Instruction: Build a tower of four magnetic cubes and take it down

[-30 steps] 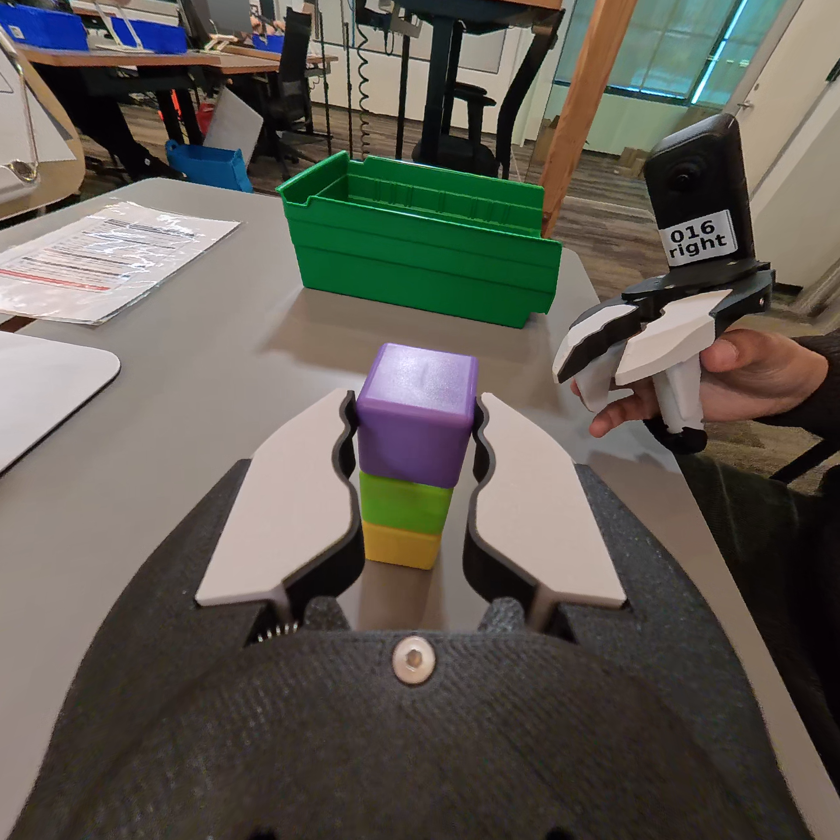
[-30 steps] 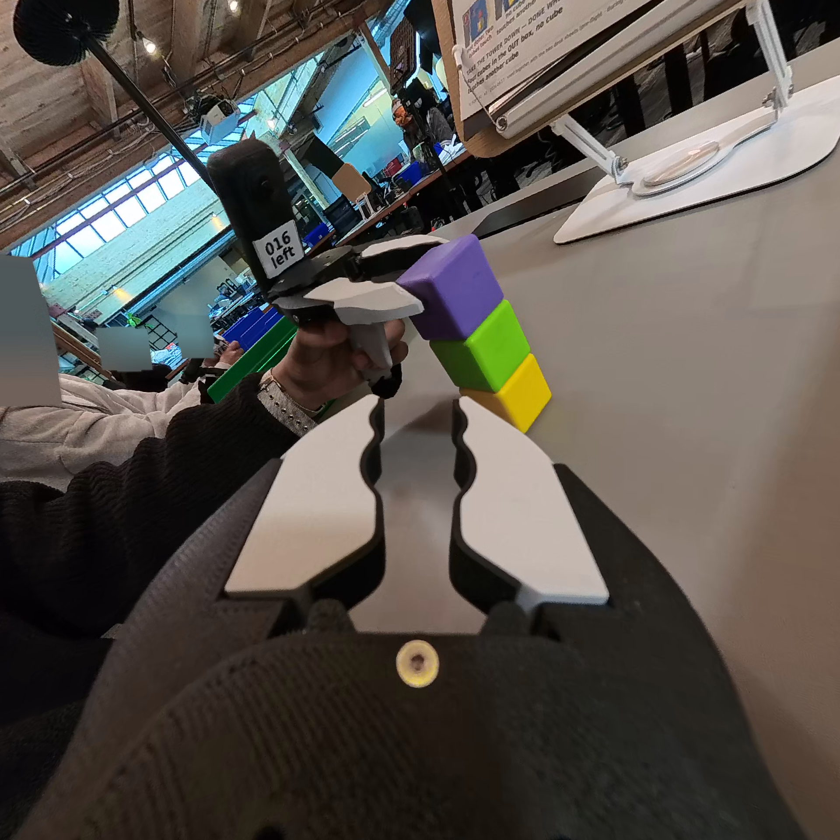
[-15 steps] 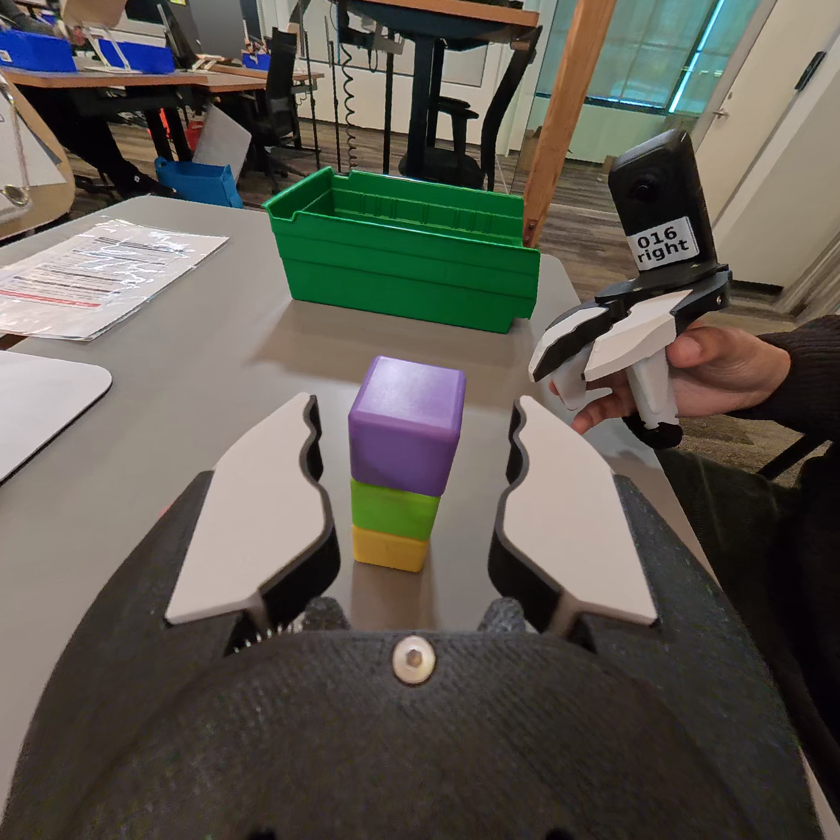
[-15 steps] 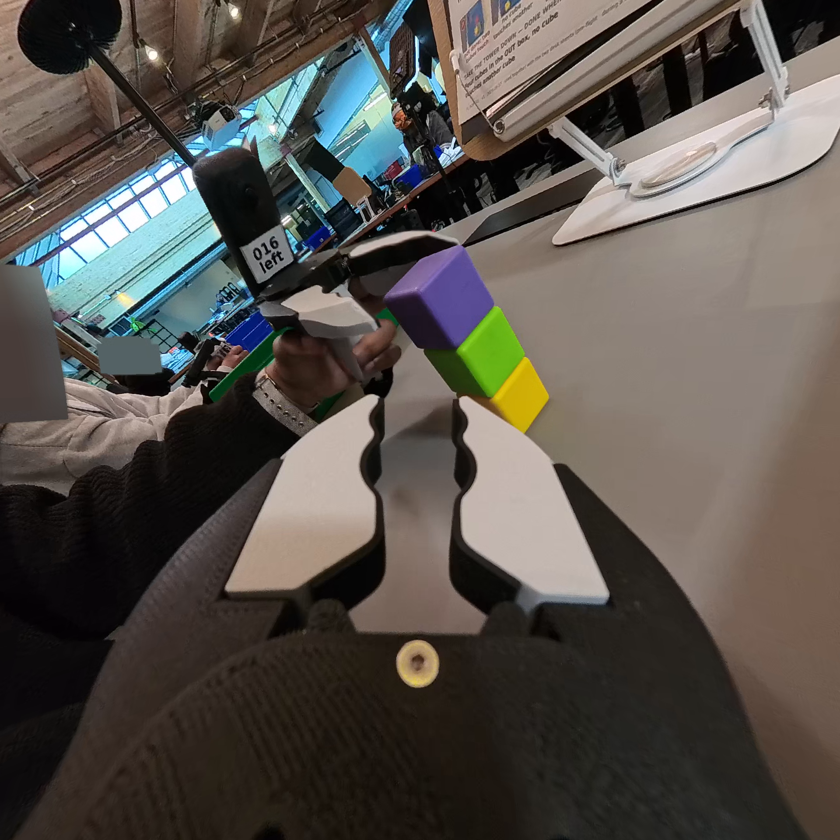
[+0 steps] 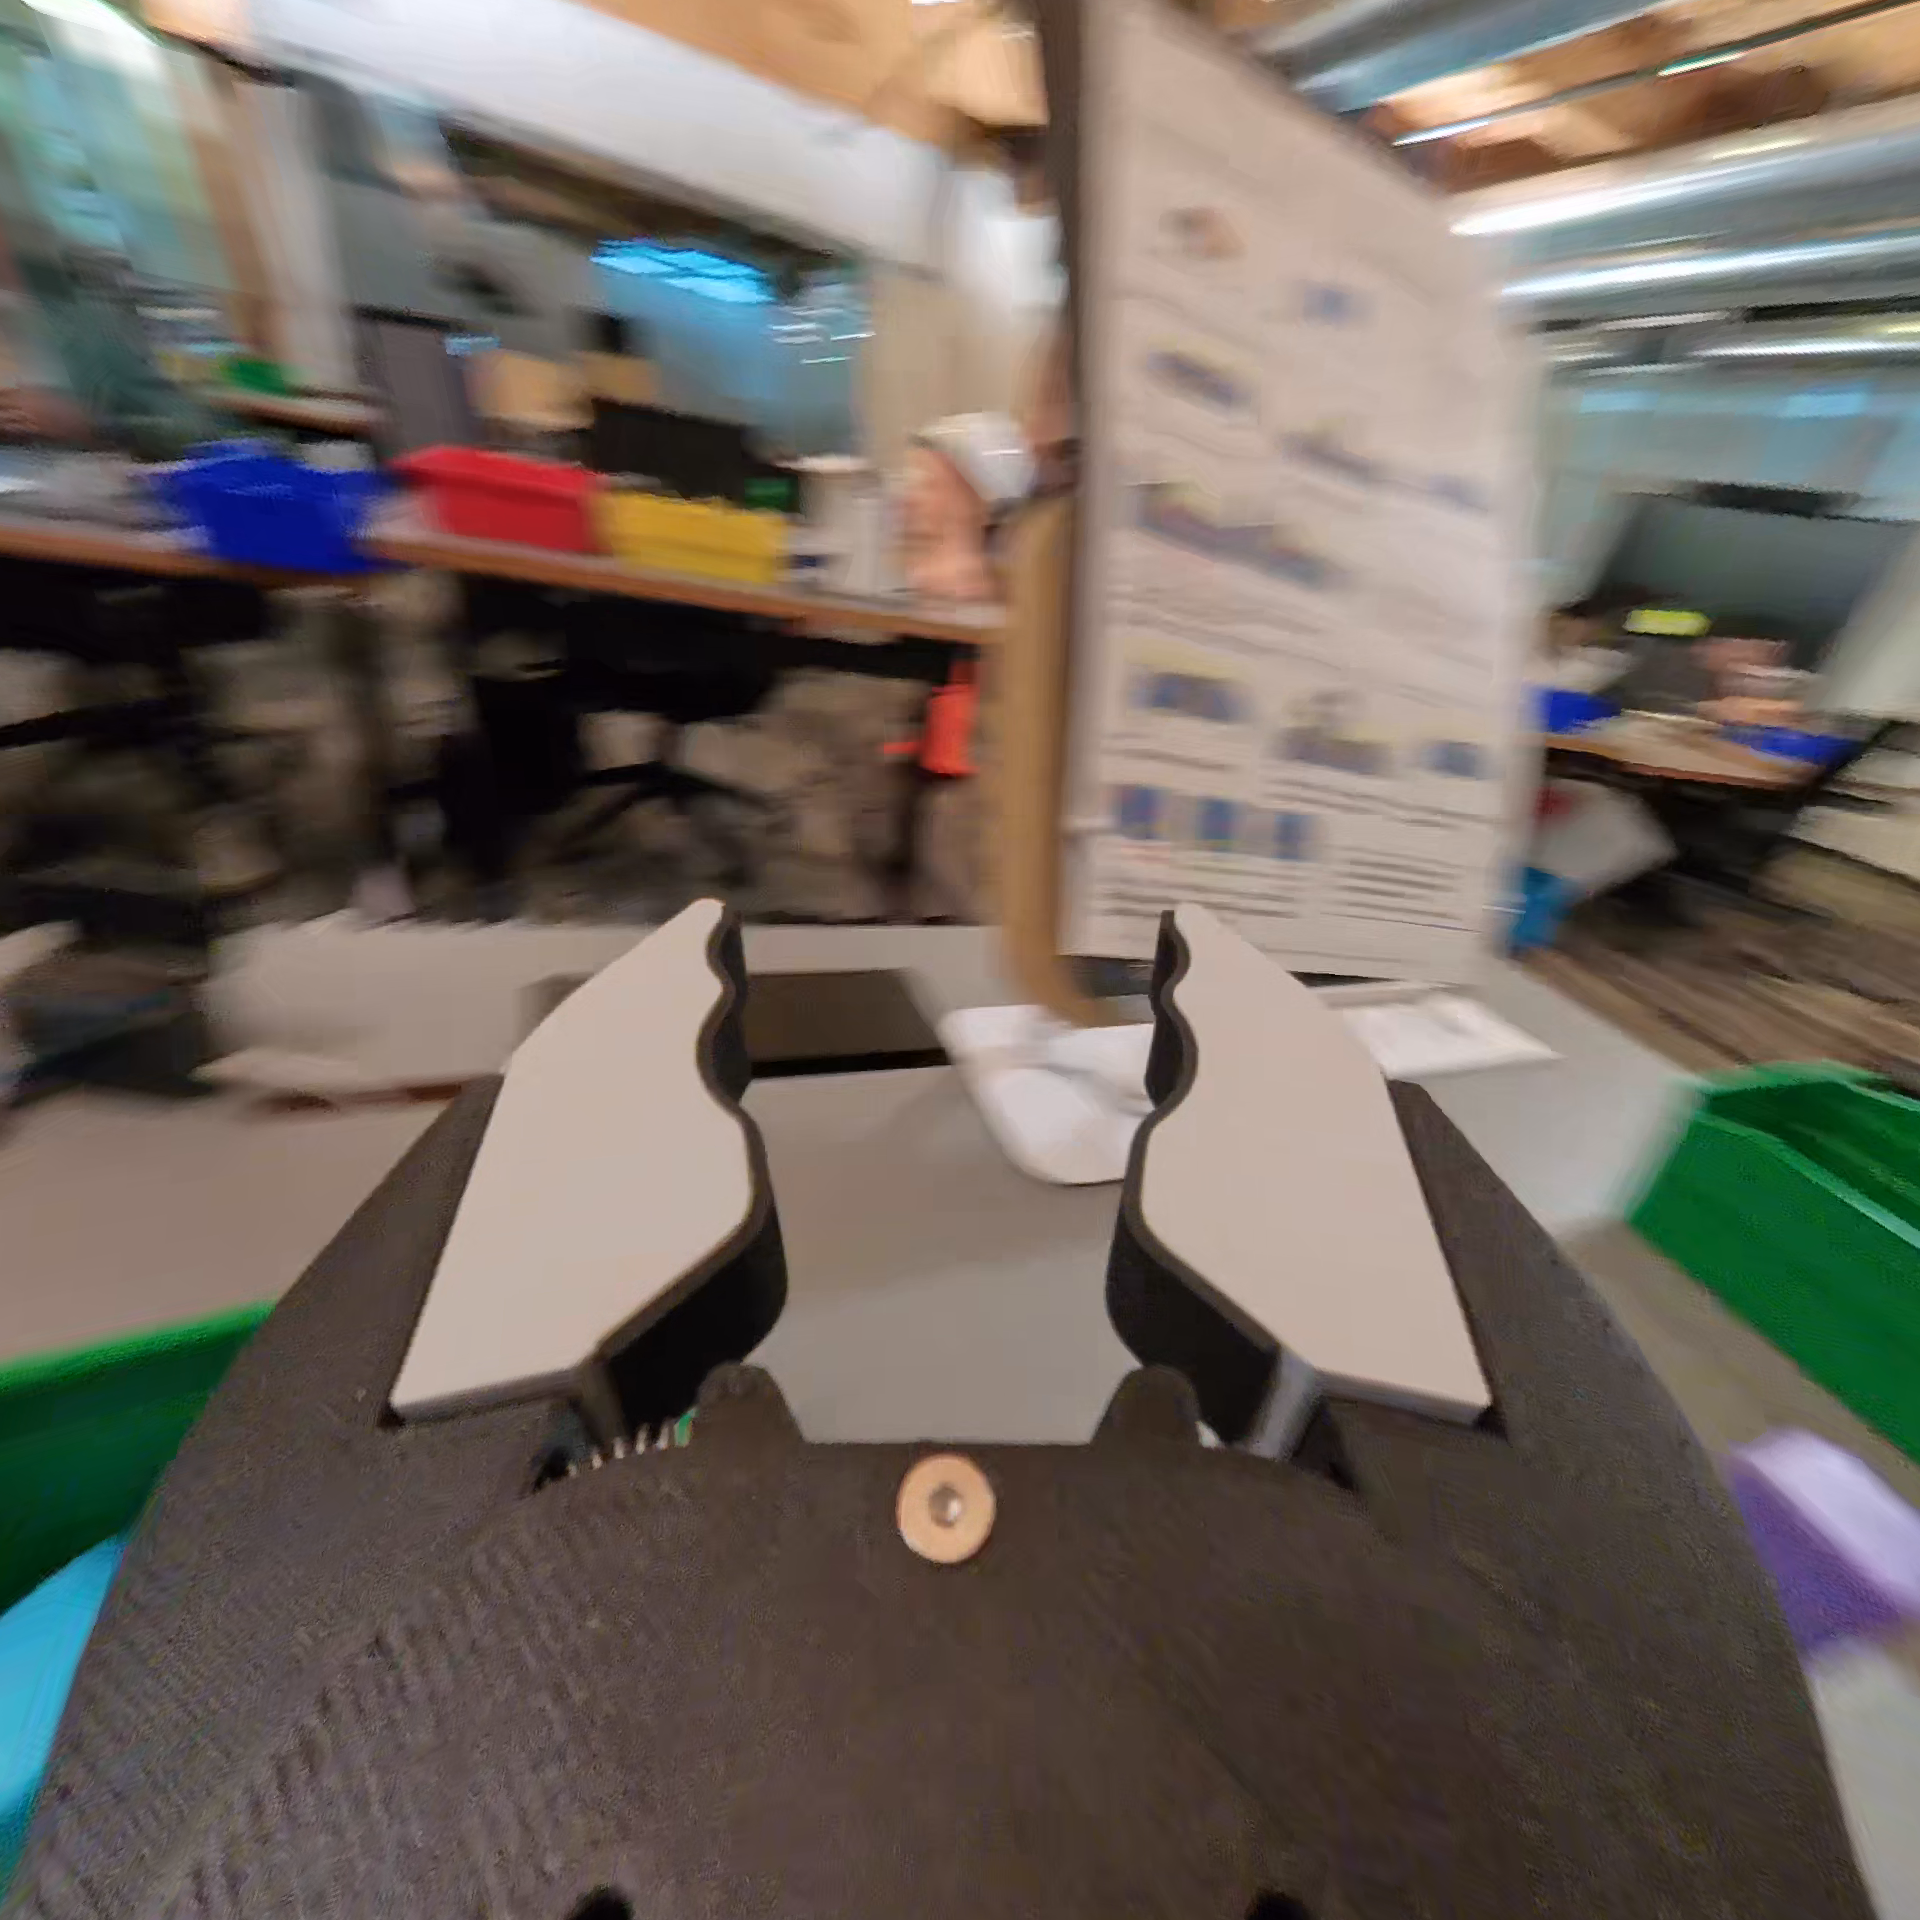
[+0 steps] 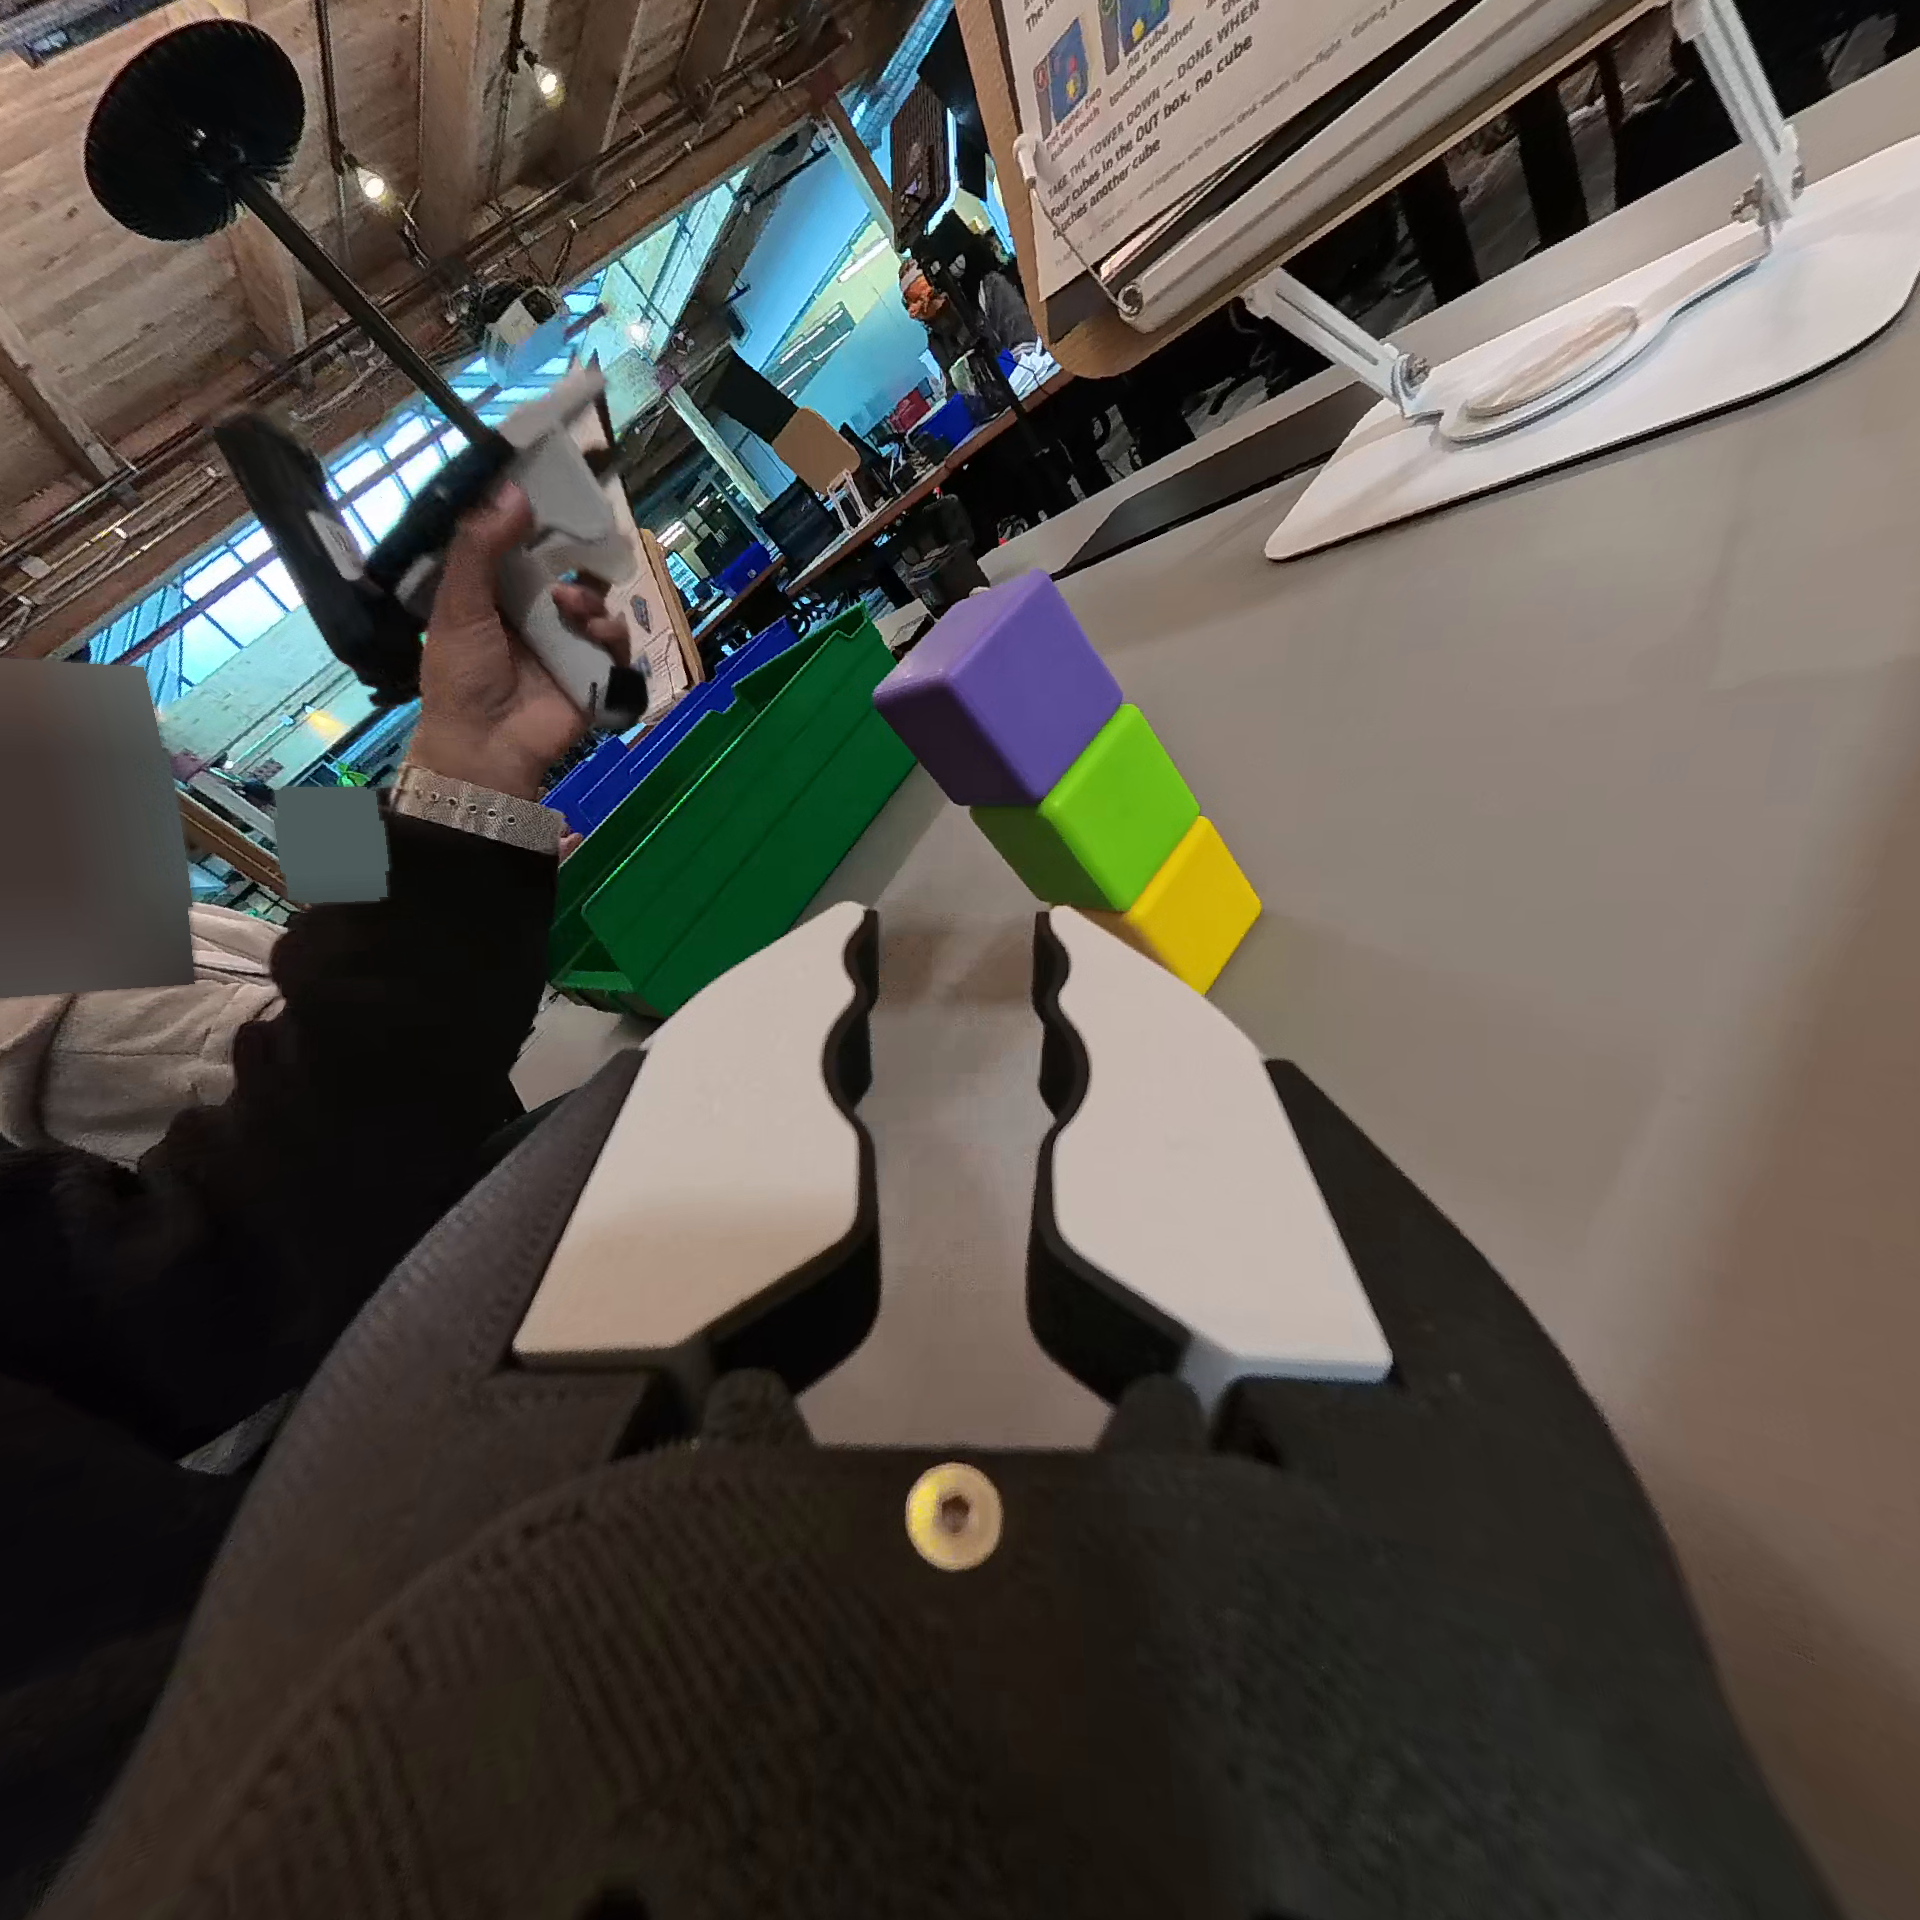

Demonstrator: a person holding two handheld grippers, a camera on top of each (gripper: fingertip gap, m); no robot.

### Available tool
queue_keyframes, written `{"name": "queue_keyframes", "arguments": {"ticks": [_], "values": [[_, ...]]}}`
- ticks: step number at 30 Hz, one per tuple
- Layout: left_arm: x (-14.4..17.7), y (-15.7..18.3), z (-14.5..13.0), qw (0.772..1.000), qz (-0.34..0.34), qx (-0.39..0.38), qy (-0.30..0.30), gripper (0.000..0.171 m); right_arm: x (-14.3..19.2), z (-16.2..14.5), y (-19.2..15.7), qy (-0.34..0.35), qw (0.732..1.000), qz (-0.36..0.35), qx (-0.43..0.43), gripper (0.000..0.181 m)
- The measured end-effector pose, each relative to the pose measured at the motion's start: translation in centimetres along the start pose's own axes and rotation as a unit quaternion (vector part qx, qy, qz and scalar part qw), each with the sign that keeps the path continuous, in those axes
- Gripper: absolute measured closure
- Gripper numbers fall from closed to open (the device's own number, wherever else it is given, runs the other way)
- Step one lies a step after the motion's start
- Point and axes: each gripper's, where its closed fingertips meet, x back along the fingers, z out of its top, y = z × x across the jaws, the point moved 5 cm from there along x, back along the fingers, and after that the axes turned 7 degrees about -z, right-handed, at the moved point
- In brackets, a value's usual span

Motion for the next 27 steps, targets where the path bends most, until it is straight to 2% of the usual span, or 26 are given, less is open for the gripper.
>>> {"name": "queue_keyframes", "arguments": {"ticks": [2,4,7,9,11,15,18,21,24,27], "values": [[2.1,-5.5,-1.0,0.993,0.118,0.006,-0.026,0.096,0.0,0.0,0.0,-0.001,1.0,-0.001,0.002,0.152],[3.8,-10.0,-3.2,0.978,0.194,0.012,-0.074,0.094,-0.1,-0.1,-0.1,-0.003,1.0,-0.002,0.005,0.152],[5.4,-14.5,-7.7,0.952,0.259,0.037,-0.156,0.094,-0.4,-0.3,-0.2,-0.007,1.0,-0.002,0.008,0.152],[5.8,-16.2,-10.2,0.936,0.285,0.065,-0.195,0.094,-0.5,-0.4,-0.2,-0.01,1.0,-0.001,0.008,0.152],[5.8,-17.2,-11.9,0.922,0.299,0.079,-0.233,0.095,-0.6,-0.4,-0.2,-0.011,1.0,0.0,0.008,0.152],[5.9,-18.8,-13.5,0.891,0.343,0.044,-0.296,0.095,-0.5,-0.4,-0.2,-0.01,1.0,0.0,0.006,0.152],[5.8,-19.2,-15.0,0.875,0.347,0.039,-0.335,0.105,-0.5,-0.3,0.0,-0.008,1.0,-0.001,0.002,0.152],[5.6,-19.3,-15.8,0.875,0.339,0.057,-0.341,0.107,-0.5,-0.2,0.0,-0.007,1.0,0.0,-0.002,0.152],[5.9,-19.4,-15.7,0.874,0.339,0.055,-0.345,0.119,-0.6,-0.4,0.0,-0.01,1.0,0.001,-0.004,0.152],[5.7,-18.9,-15.1,0.891,0.301,0.071,-0.333,0.121,-0.6,-0.5,0.0,-0.012,1.0,0.003,-0.006,0.152]]}}
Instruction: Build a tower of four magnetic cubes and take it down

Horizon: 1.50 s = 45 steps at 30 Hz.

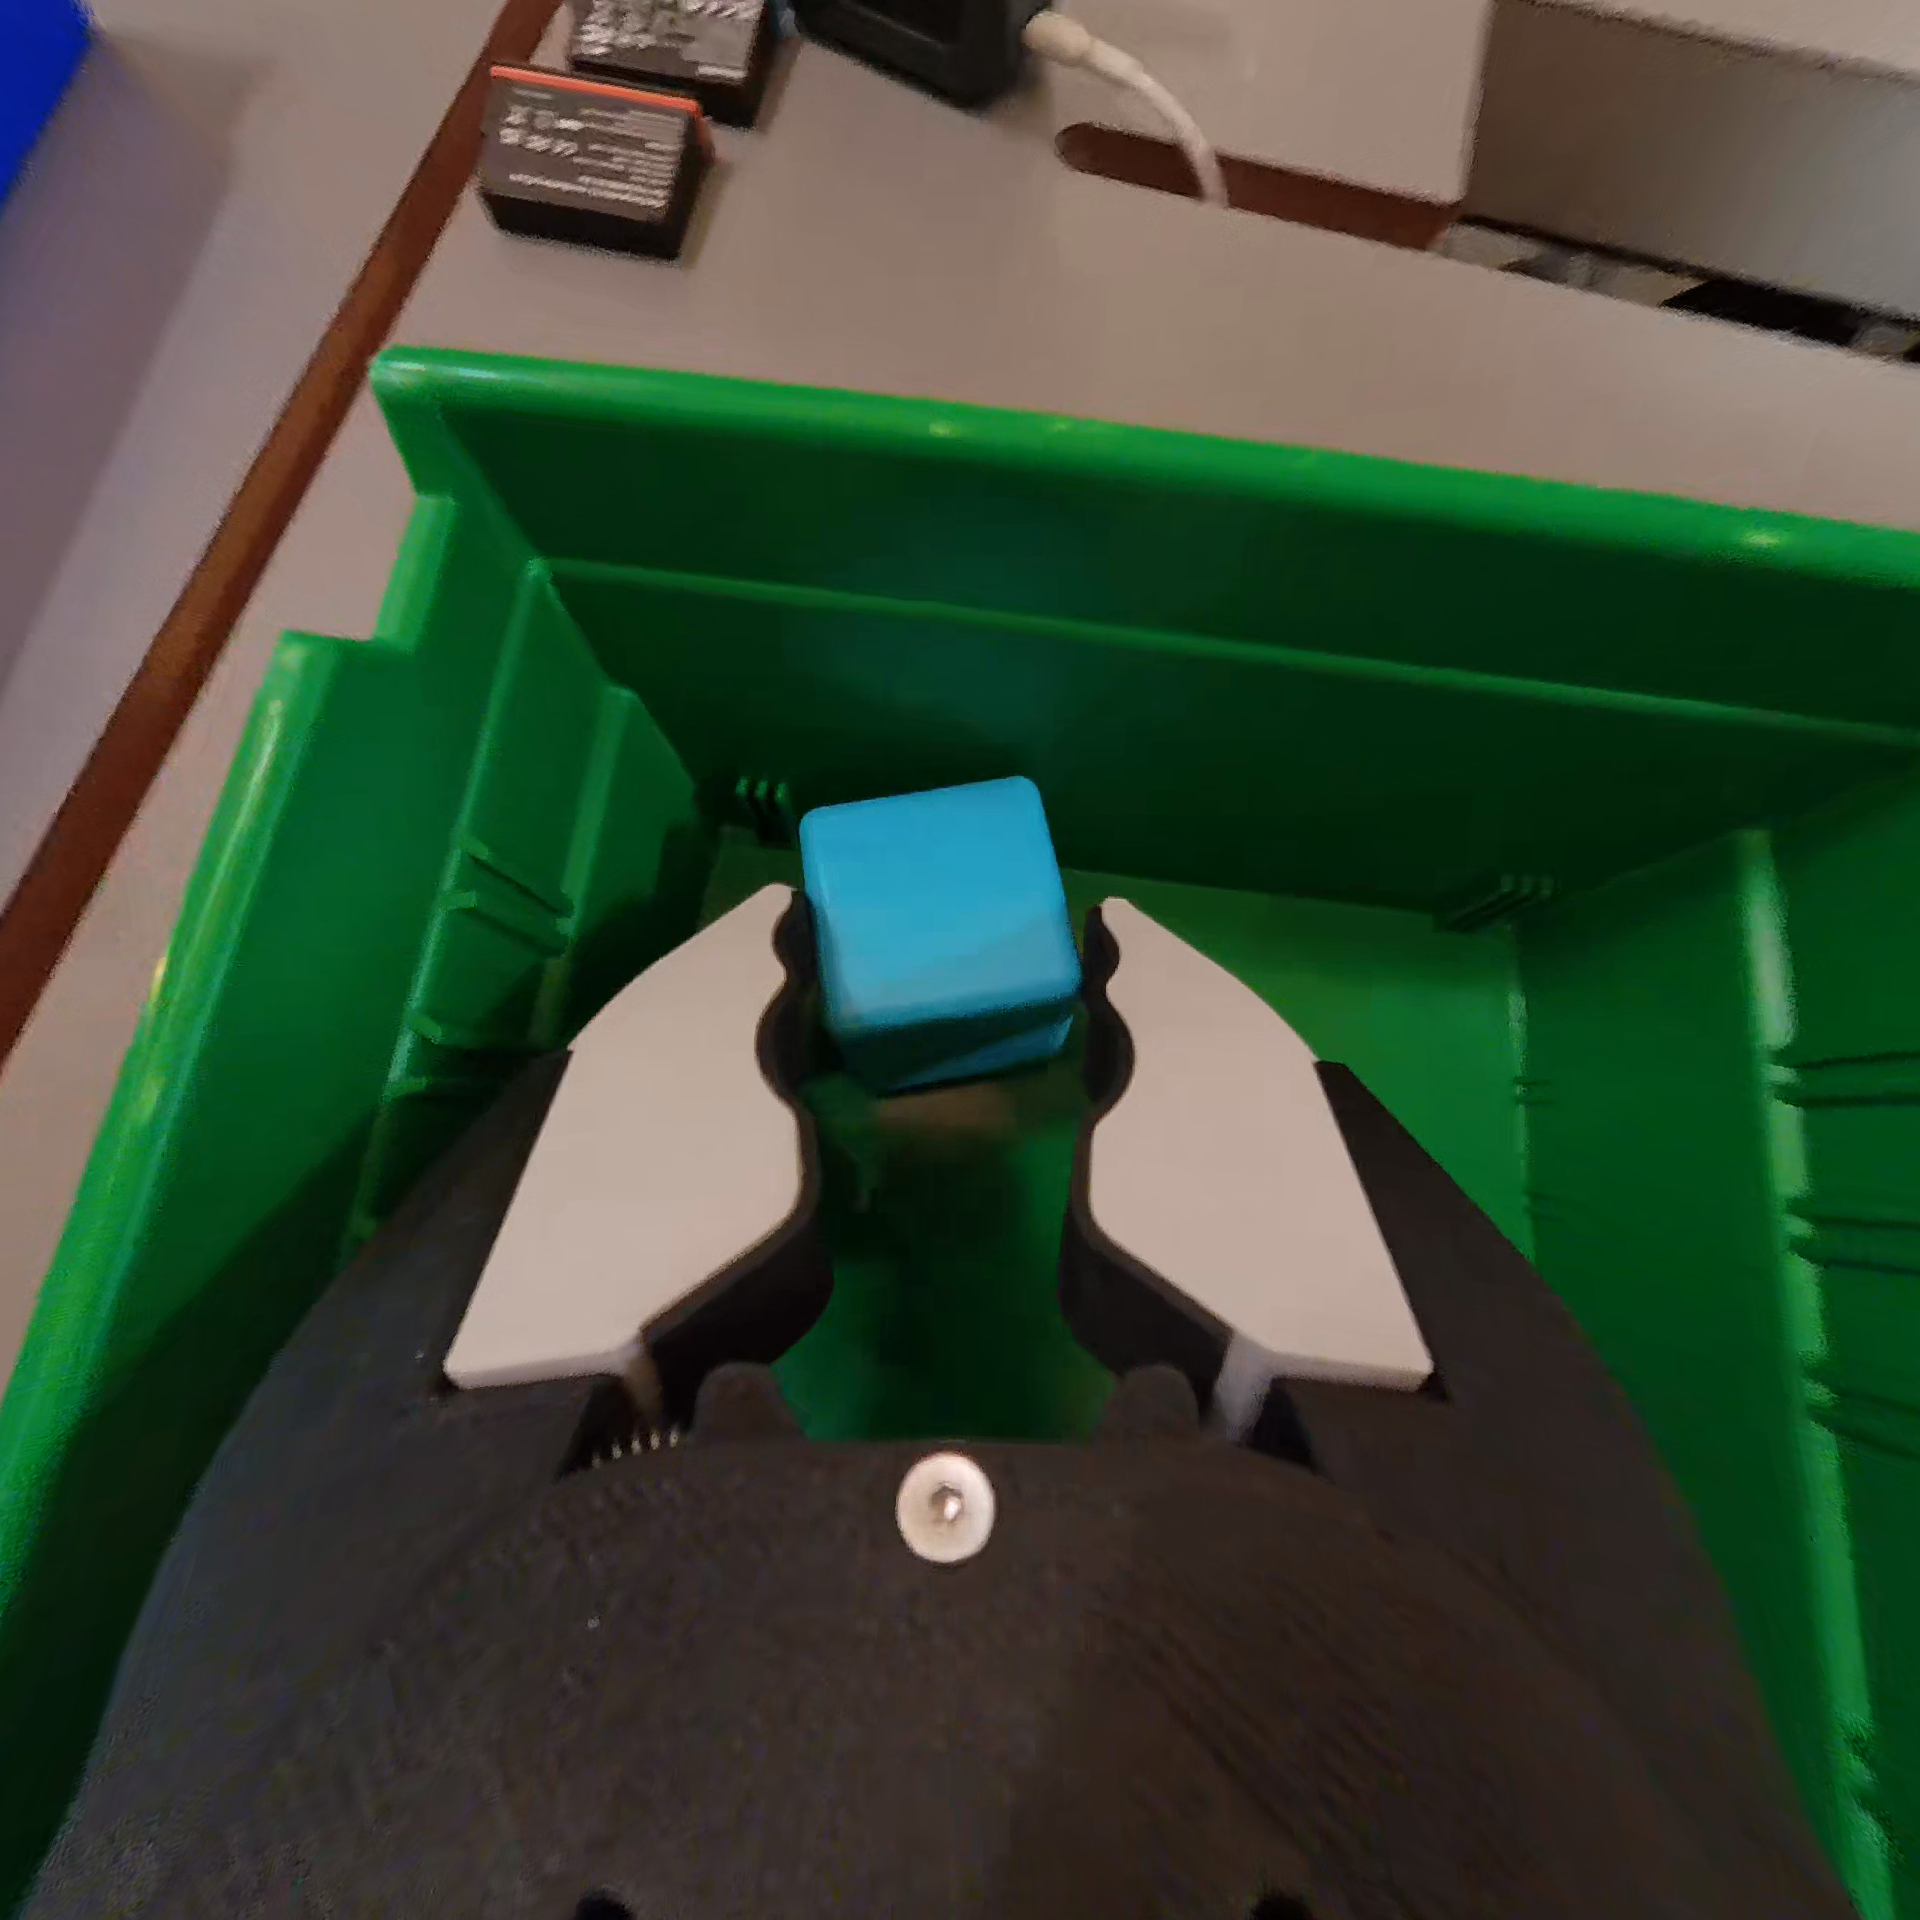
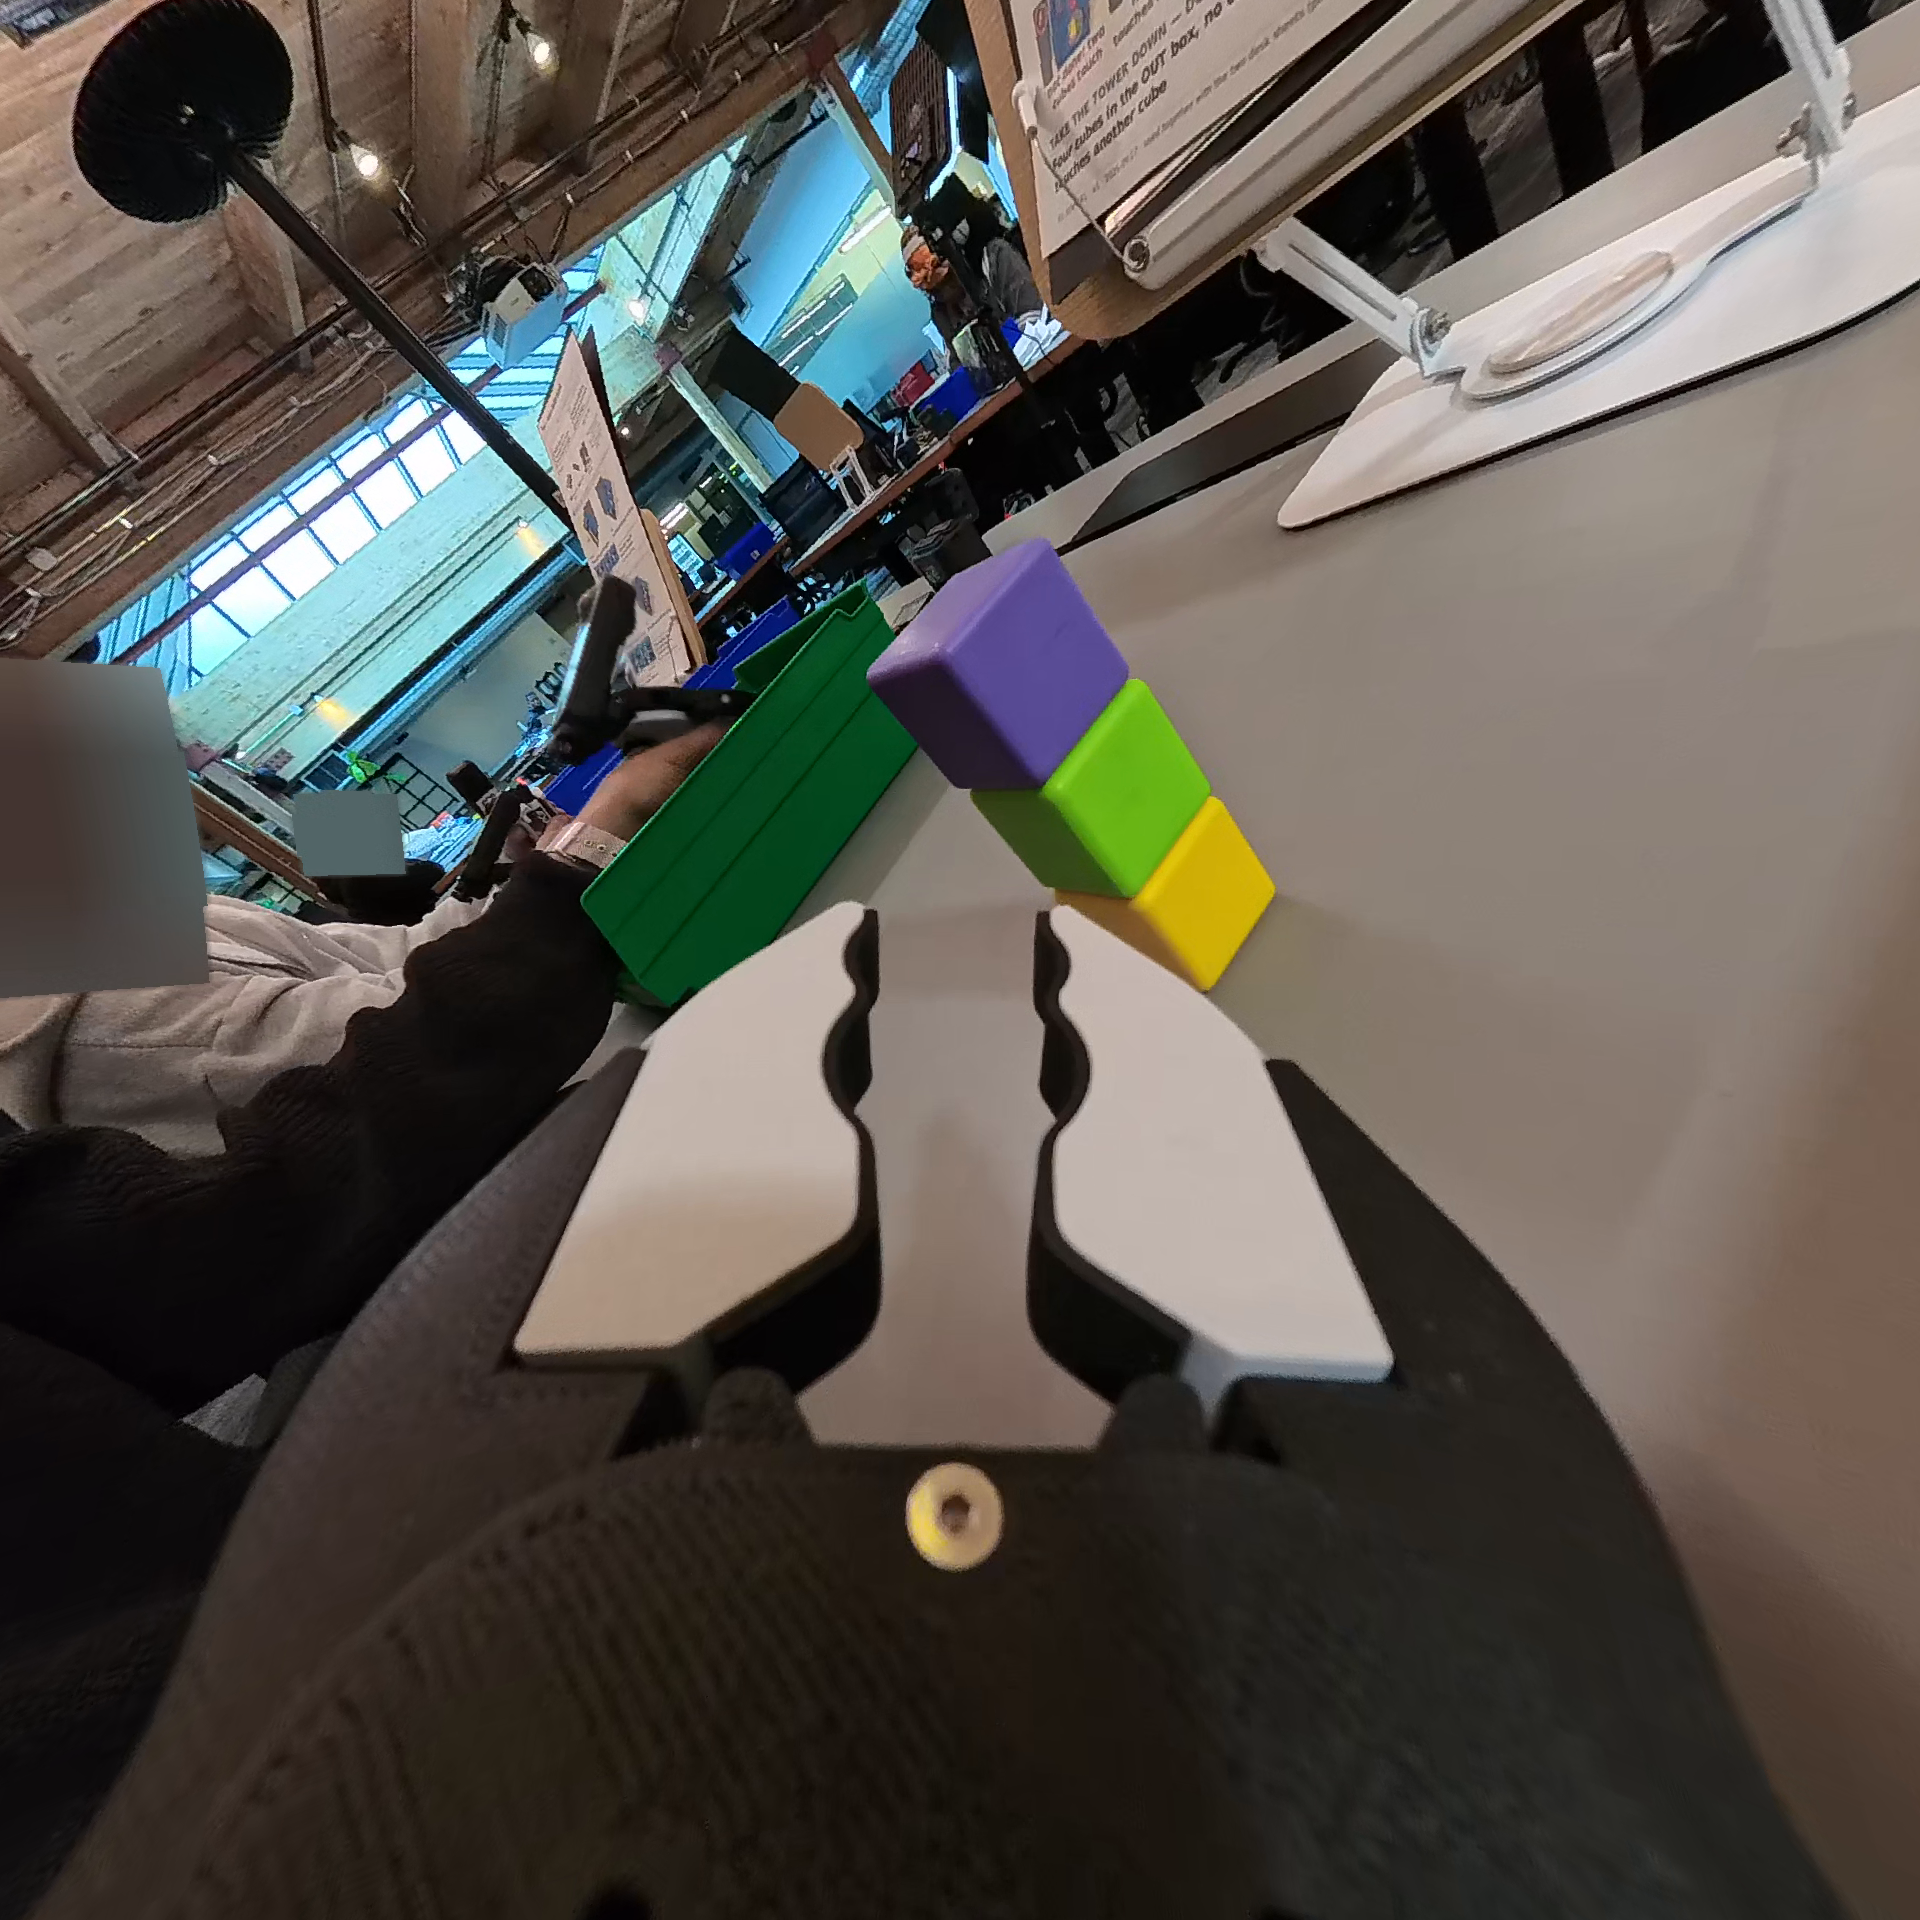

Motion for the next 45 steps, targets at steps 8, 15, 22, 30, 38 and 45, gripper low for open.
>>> {"name": "queue_keyframes", "arguments": {"ticks": [8,15,22,30,38,45], "values": [[5.6,2.1,4.0,0.993,-0.079,-0.03,0.086,0.122,0.0,0.0,0.0,0.001,1.0,-0.001,0.0,0.152],[13.1,10.8,7.9,0.955,-0.191,-0.154,0.167,0.122,-0.1,0.0,0.0,-0.001,1.0,0.0,0.0,0.152],[14.7,25.6,4.4,0.853,-0.449,-0.231,0.132,0.122,0.0,0.1,0.0,0.001,1.0,0.002,-0.003,0.152],[16.3,35.4,-1.8,0.732,-0.586,-0.339,0.081,0.122,0.5,0.2,-0.1,0.006,1.0,0.004,-0.007,0.152],[17.8,37.5,-3.8,0.647,-0.631,-0.421,0.077,0.122,1.6,-0.1,0.3,0.007,1.0,-0.016,-0.01,0.152],[18.1,39.2,-5.1,0.587,-0.659,-0.465,0.072,0.122,2.6,-0.6,0.7,0.006,0.999,-0.036,-0.011,0.152]]}}
